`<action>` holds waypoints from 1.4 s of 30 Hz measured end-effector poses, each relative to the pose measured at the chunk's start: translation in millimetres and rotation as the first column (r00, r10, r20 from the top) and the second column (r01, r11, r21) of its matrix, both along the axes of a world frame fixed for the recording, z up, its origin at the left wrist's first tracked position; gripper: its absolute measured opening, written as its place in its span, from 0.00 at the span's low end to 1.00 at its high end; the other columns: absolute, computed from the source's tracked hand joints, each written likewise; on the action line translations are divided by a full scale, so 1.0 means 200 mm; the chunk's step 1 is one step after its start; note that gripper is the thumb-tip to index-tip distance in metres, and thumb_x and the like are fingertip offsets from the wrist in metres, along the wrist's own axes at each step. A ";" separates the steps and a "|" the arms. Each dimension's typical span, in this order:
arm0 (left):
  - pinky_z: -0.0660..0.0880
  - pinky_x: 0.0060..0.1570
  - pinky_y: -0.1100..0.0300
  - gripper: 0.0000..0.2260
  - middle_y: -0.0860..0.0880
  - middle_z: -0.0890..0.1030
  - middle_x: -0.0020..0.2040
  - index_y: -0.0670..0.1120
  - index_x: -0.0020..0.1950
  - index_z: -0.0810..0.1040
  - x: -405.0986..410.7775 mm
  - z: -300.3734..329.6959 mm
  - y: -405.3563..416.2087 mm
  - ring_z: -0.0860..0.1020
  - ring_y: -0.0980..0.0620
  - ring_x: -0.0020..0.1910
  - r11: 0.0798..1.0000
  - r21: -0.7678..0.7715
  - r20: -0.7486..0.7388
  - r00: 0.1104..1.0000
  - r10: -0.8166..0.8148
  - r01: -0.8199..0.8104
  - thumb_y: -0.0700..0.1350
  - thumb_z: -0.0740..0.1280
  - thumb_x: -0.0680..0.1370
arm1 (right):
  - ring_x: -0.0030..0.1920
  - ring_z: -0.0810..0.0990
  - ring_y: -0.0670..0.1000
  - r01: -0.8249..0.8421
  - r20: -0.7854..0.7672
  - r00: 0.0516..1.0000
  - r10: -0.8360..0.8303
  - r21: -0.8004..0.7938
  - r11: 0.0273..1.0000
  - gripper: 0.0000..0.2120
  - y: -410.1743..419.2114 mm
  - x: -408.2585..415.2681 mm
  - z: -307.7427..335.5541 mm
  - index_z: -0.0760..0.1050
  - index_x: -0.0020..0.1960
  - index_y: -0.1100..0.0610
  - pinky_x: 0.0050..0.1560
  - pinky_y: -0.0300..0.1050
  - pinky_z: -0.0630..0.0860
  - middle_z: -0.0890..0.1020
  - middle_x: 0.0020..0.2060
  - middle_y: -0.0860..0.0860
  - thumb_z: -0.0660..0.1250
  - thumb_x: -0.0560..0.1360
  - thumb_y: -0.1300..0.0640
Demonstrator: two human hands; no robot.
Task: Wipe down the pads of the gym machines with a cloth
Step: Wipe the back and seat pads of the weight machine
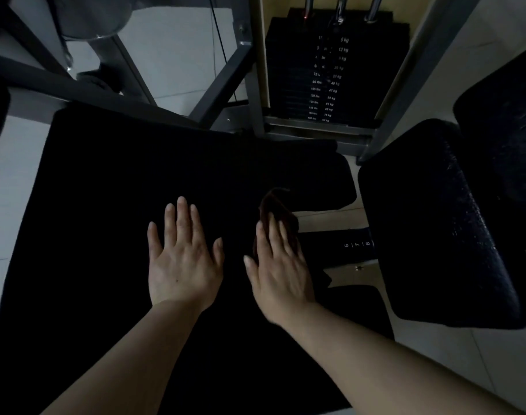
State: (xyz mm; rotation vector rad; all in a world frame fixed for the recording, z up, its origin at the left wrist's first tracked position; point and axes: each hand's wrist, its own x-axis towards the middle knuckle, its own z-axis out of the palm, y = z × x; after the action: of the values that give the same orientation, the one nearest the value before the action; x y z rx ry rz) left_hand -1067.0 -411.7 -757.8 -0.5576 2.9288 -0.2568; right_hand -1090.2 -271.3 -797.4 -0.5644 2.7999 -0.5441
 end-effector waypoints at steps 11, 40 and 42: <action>0.40 0.75 0.47 0.31 0.46 0.37 0.78 0.43 0.77 0.38 0.00 0.01 0.00 0.36 0.48 0.76 1.000 -0.004 0.037 0.999 0.008 -0.008 0.59 0.35 0.78 | 0.55 0.81 0.57 0.053 0.091 0.994 -0.063 0.102 0.993 0.30 0.22 0.27 -0.02 0.64 0.73 0.62 0.47 0.47 0.80 0.72 0.67 0.63 0.51 0.79 0.44; 0.55 0.72 0.43 0.28 0.42 0.57 0.77 0.40 0.75 0.60 0.59 -0.05 0.19 0.55 0.44 0.76 0.964 0.099 0.029 0.967 -0.253 0.249 0.54 0.48 0.79 | 0.76 0.35 0.50 0.116 0.284 0.953 -0.105 -0.020 0.993 0.39 0.12 0.53 0.08 0.29 0.75 0.53 0.73 0.48 0.37 0.34 0.75 0.50 0.23 0.69 0.33; 0.55 0.72 0.43 0.28 0.42 0.58 0.77 0.41 0.75 0.61 0.58 -0.05 0.19 0.56 0.44 0.76 0.971 0.078 0.002 0.974 -0.226 0.225 0.55 0.47 0.80 | 0.76 0.36 0.47 0.024 0.252 0.967 -0.022 -0.004 1.000 0.34 0.27 0.47 0.03 0.31 0.75 0.47 0.74 0.48 0.40 0.37 0.76 0.46 0.27 0.72 0.34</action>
State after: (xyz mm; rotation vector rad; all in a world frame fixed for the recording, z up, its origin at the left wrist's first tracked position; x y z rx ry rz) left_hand -950.8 -373.1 -767.0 -0.2110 2.9756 -0.1702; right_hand -995.7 -217.6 -790.7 -0.4305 2.5669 -0.5866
